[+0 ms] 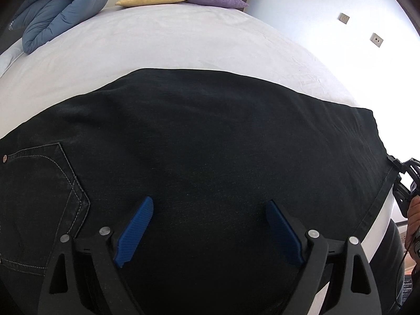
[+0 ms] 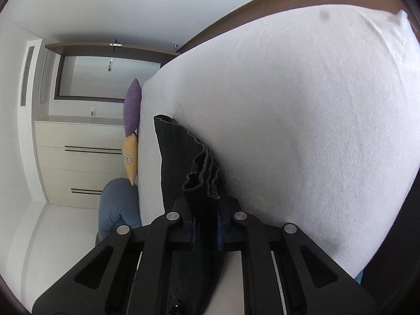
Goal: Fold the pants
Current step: 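Lower the hem onto the jeans with the right tool and smooth with the left tool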
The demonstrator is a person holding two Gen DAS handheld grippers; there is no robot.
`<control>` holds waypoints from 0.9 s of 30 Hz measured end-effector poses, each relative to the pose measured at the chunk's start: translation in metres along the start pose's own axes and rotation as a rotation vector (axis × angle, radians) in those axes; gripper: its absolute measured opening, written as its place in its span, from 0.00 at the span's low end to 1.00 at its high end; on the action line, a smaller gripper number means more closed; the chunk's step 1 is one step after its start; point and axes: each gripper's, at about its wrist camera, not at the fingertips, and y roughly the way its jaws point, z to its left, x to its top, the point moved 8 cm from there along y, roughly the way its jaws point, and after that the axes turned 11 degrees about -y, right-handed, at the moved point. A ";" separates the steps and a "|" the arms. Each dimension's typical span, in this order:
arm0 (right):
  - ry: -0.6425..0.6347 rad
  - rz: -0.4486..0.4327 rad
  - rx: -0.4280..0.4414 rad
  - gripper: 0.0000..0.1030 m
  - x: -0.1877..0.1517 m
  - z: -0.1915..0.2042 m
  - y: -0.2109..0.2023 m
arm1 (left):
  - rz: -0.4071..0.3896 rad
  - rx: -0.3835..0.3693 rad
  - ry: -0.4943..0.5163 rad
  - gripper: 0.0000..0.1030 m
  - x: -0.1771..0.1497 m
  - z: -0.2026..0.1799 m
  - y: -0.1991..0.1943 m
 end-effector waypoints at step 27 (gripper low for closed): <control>-1.550 0.228 -0.400 0.08 -0.246 0.173 0.109 | 0.077 -0.329 -0.277 0.90 0.033 0.000 -0.032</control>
